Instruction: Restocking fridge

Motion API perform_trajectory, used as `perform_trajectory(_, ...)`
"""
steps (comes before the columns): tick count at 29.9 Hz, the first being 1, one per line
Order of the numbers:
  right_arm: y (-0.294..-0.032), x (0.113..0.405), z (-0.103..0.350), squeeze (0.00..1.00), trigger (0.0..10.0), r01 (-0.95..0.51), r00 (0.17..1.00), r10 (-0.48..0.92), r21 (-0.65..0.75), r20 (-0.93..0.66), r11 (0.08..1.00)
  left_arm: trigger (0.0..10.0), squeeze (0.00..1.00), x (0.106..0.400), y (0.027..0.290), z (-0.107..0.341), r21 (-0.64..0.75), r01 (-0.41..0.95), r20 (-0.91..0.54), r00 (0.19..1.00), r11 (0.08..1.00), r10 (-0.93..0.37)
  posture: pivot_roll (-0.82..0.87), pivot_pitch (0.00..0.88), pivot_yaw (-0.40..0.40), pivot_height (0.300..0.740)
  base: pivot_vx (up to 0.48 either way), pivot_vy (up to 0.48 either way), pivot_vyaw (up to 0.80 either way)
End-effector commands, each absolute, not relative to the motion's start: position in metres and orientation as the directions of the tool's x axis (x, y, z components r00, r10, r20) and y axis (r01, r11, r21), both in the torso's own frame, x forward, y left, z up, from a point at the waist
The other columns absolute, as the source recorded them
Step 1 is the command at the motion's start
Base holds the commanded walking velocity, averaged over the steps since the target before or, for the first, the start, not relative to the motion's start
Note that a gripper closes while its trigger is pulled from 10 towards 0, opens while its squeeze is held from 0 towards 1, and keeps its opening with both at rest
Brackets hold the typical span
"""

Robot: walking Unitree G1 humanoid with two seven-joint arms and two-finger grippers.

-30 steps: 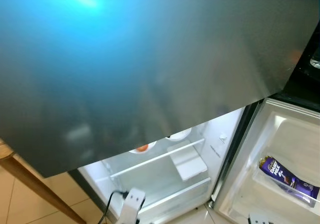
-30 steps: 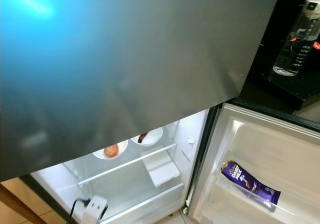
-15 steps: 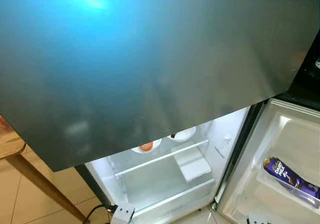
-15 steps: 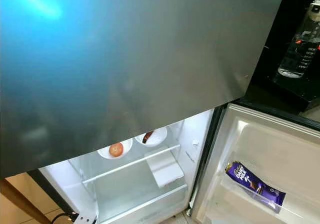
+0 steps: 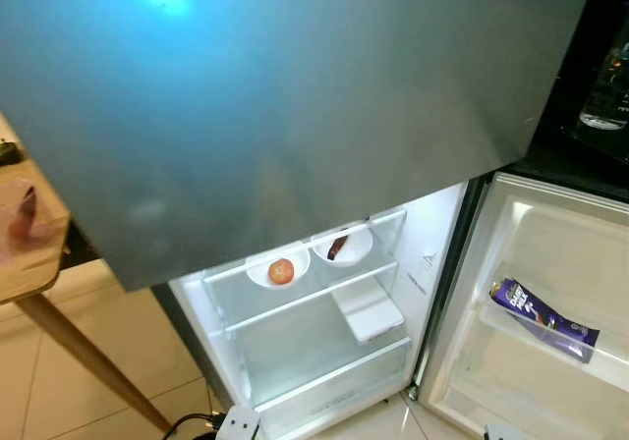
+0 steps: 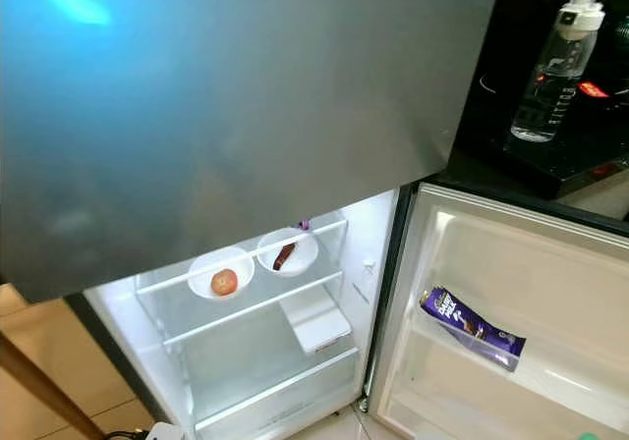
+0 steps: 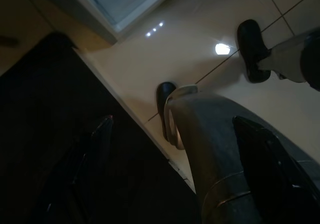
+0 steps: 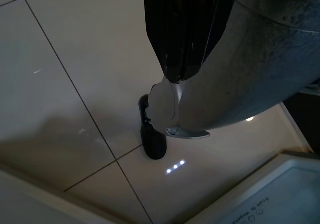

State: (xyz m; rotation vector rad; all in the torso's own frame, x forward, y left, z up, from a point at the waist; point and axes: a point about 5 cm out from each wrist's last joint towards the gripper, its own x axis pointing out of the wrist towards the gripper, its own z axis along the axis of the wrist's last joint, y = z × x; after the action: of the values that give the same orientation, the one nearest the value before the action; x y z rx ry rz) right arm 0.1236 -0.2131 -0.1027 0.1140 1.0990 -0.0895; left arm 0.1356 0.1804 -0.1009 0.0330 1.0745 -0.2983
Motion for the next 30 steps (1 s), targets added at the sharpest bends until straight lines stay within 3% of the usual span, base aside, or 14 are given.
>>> perform_trajectory(1, -0.2131, 0.1224, -0.1033, 0.00, 10.0, 0.135, 0.444, -0.020, 0.046, -0.896, 0.990, 10.0, 0.00, 0.1335, 0.1833, -0.1015, -0.108, 0.252, -0.876, 0.433, 0.962, -0.212, -0.03, 0.022, 0.004, 0.740, -0.375, 0.000, 0.00)
perform_trajectory(30, -0.2153, 0.1194, -0.1038, 0.00, 10.0, 0.124, 0.433, -0.023, 0.034, -0.901, 0.992, 10.0, 0.00, 0.1315, 0.1838, -0.1022, -0.101, 0.260, -0.882, 0.423, 0.960, -0.207, -0.04, 0.011, 0.000, 0.740, -0.374, 0.000, 0.00)
